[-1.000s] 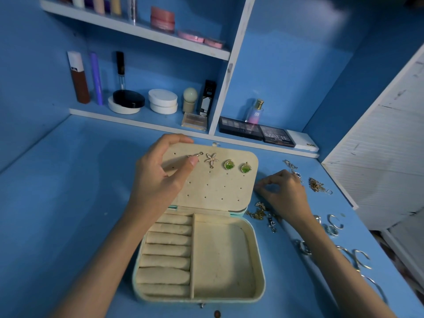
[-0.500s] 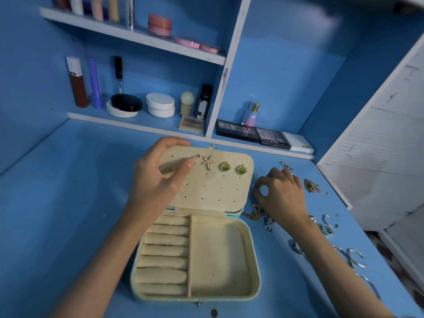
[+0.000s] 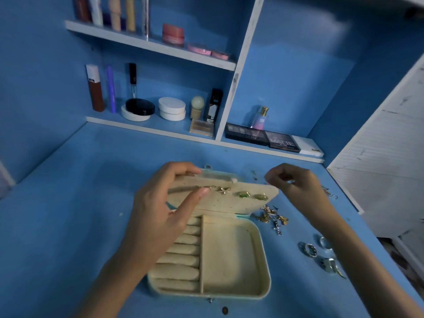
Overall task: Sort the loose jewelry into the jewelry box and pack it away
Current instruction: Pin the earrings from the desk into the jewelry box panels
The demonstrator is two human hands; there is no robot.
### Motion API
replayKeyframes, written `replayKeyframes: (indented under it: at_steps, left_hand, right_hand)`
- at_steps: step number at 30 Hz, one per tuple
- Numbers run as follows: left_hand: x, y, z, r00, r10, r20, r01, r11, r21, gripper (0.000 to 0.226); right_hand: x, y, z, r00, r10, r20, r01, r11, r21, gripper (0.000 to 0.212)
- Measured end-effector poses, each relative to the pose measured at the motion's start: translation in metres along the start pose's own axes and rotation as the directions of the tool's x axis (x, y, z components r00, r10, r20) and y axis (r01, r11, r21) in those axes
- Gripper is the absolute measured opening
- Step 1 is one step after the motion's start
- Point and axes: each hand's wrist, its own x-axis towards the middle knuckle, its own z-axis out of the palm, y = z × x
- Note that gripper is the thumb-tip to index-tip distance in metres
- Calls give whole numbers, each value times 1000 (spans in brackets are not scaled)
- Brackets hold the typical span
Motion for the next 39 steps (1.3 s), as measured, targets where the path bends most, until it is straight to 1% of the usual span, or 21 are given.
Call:
replayKeyframes:
  at_steps: [3,5,7,9,11,13,17,23,28,33,39]
  left_hand:
    - [-22,-1,-8,999,44,0,-44,997,68,18]
    - [-34,-2,-11,995,96,15,-97,992,75,15]
    - [-42,-3,-13,991,134,27,-136,988,79,13]
    - [-46,-4,-13,988,152,29,-154,984,85,12]
    - [-47,-4,-13,987,160,29,-162,982,96,11]
    - [-48,-4,-12,988,153,28,-155,985,82,8]
    - [-48,-4,-12,989,144,40,-147,985,93,7]
    - [-49,-5,-12,988,150,49,-154,981,116,6]
    - [-50,-4,-12,987,157,41,-160,980,115,6]
    - [-50,-4,-12,987,152,49,-157,981,113,6]
    - [-50,-4,-12,987,149,56,-154,982,106,5]
  right_hand:
    - [-7,-31,-3,994,-15,110,-8,980,201,17]
    - [-14,-53,-4,966,-70,248,-2,960,278,6]
    - [-20,-71,0,904,-137,405,11,954,298,7]
    - [-25,-81,6,836,-183,518,11,948,317,5]
    - [-27,-87,13,778,-204,594,12,950,311,6]
    - [-28,-89,20,743,-202,638,10,956,292,8]
    - [-29,-89,26,711,-211,671,28,962,273,11]
    - [-29,-89,28,699,-216,681,29,961,275,7]
    - [-30,-88,28,697,-222,682,46,963,266,9]
    - [-30,-86,29,714,-223,664,53,962,266,8]
    - [-30,-87,29,702,-234,673,76,964,256,8]
